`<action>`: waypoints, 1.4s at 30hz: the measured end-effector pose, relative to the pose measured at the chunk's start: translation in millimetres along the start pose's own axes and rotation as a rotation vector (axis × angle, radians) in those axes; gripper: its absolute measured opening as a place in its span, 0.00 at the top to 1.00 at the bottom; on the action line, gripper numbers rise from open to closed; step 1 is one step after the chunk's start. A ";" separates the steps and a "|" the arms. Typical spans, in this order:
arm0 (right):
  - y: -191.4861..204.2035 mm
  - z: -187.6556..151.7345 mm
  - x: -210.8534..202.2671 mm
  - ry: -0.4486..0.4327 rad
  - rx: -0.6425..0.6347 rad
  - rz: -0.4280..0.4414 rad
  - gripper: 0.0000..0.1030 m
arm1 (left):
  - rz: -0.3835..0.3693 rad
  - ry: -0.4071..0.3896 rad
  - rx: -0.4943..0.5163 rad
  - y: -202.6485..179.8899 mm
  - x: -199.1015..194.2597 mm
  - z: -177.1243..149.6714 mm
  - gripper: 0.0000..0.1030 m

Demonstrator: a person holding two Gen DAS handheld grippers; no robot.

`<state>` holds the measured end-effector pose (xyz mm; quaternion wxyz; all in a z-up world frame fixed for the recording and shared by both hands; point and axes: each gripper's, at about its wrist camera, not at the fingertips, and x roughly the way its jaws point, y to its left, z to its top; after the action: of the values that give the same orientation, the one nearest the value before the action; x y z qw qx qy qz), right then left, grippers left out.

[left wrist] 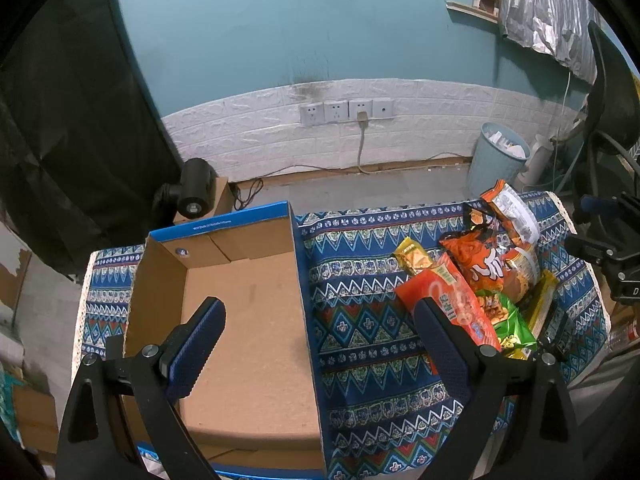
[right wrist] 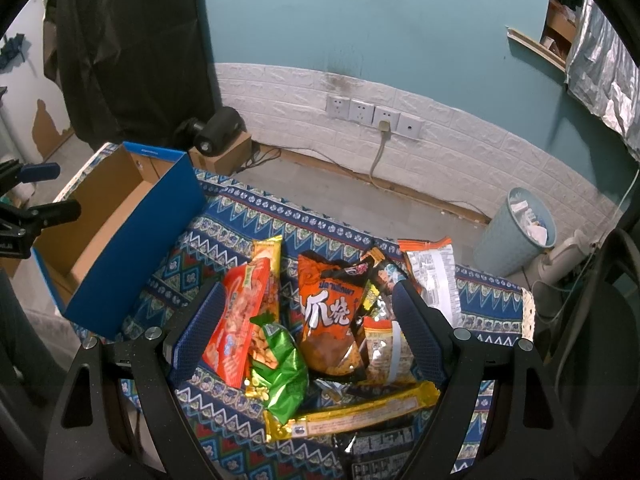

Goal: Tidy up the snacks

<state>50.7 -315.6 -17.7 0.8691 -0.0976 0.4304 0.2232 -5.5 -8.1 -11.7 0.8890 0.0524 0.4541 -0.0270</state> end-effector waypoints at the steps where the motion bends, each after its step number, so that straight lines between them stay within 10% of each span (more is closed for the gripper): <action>1: 0.0 0.3 0.2 0.001 0.000 0.000 0.18 | 0.000 0.000 0.000 -0.1 0.0 -0.2 0.07; 42: 1.8 -0.8 2.0 0.015 0.004 0.002 0.18 | -0.002 0.031 0.013 -4.4 6.0 -2.4 0.07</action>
<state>50.3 -313.6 -19.8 0.8659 -0.0970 0.4373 0.2227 -4.3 -12.2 -18.2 0.8815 0.0580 0.4677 -0.0298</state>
